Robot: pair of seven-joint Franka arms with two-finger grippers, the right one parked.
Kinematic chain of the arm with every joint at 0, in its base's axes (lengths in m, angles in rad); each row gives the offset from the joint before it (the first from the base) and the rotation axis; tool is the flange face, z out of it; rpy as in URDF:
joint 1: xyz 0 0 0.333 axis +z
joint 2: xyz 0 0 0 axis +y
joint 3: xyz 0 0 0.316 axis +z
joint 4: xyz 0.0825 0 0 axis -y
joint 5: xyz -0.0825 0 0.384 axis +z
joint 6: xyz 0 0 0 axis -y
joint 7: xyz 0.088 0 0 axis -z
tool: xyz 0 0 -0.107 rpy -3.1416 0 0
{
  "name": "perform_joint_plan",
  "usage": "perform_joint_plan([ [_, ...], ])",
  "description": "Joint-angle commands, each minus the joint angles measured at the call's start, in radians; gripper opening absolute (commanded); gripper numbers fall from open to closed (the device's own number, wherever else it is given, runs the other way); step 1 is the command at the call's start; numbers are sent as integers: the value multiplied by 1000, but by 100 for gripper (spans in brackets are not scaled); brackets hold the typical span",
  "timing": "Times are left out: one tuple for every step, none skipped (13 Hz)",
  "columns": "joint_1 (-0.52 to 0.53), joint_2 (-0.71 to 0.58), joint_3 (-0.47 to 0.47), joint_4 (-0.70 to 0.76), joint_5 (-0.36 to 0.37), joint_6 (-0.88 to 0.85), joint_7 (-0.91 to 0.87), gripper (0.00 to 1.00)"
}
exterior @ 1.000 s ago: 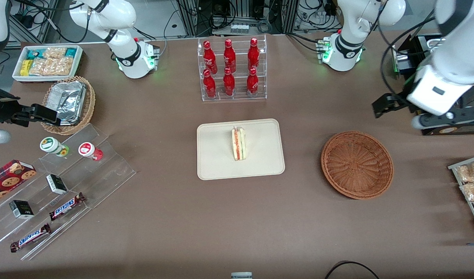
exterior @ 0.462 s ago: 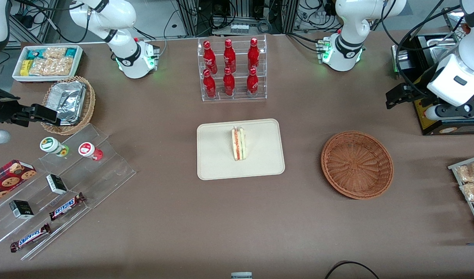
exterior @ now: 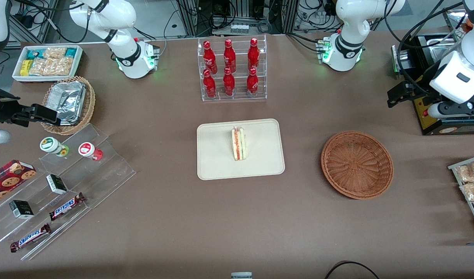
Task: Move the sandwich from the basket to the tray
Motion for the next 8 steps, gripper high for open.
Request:
perform_joint_plan([
  [-27,-6,28,31,2,0,19,100],
  [-46,3,47,37,2,0,16,100],
  [-83,9,101,51,5,-4,18,100],
  [-94,9,125,53,3,-4,18,100],
  [-96,8,127,51,23,-6,30,100],
  [-96,6,126,51,55,-7,79,100],
  [-96,3,127,51,55,-9,110,100],
  [-96,0,130,50,54,-10,114,100],
])
